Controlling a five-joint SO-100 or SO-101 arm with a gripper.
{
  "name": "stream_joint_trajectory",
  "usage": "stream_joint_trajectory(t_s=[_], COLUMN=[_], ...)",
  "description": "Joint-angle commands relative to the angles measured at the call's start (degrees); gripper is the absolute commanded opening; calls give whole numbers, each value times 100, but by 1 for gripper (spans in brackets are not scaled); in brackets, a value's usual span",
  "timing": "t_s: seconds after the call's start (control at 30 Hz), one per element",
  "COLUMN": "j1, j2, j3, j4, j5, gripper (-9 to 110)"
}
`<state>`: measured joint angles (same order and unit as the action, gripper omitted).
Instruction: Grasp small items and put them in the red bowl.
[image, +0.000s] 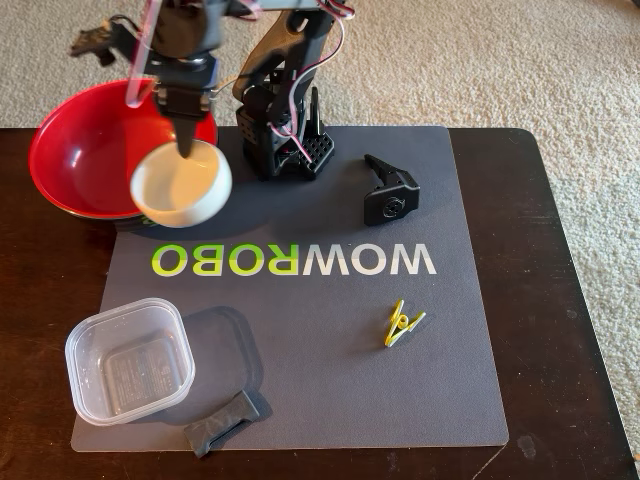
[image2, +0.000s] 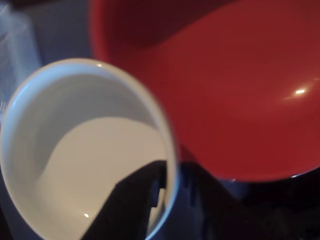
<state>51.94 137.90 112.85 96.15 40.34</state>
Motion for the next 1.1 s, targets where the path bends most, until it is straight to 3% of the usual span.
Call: stream_joint_trajectory(t_s=[0.0,0.27,0.5,0.63,0.8,1.07], j1=[1169,2505,3305,3366,3287,2610], j2=[-413,-940,-396,-580,-624,97], j3=[-9,114,1652,2048,2048,1600], j4=[-123,-606,-1740,-2338,-2426,-1564], j5=[343,993,2030,2320,2487,2083], gripper=[0,0,0,0,19,21])
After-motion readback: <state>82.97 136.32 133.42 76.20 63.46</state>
